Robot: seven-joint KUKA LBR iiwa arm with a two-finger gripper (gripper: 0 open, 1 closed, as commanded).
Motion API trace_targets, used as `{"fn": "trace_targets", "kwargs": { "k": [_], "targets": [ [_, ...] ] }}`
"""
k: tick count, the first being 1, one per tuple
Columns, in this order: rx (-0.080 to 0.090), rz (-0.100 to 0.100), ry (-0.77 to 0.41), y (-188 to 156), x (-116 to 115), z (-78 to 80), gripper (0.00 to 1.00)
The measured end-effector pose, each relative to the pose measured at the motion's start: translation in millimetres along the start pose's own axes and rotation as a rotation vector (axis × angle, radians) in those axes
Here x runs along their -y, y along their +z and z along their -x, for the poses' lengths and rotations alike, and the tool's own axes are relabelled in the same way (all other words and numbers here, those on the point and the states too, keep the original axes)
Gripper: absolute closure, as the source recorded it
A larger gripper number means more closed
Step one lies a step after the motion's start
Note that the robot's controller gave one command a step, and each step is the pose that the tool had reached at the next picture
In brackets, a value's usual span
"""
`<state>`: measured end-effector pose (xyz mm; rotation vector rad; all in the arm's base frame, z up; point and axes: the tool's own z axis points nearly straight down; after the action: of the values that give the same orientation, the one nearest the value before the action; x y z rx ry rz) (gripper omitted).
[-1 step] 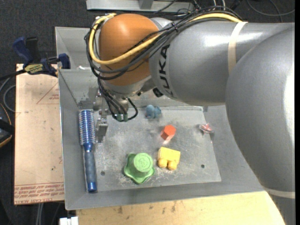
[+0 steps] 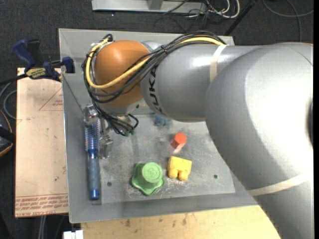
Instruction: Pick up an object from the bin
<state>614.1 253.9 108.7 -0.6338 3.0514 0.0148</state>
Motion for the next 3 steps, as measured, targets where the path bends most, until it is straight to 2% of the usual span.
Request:
{"fn": "trace_targets", "kwargs": {
  "k": [1, 2, 3],
  "targets": [
    [-0.021, 0.004, -0.614, -9, 7, 12.0, 0.00],
    [-0.020, 0.008, -0.925, -5, 15, 22.1, 0.00],
    [-0.019, 0.009, -1.201, 35, 16, 32.3, 0.00]
  ]
}}
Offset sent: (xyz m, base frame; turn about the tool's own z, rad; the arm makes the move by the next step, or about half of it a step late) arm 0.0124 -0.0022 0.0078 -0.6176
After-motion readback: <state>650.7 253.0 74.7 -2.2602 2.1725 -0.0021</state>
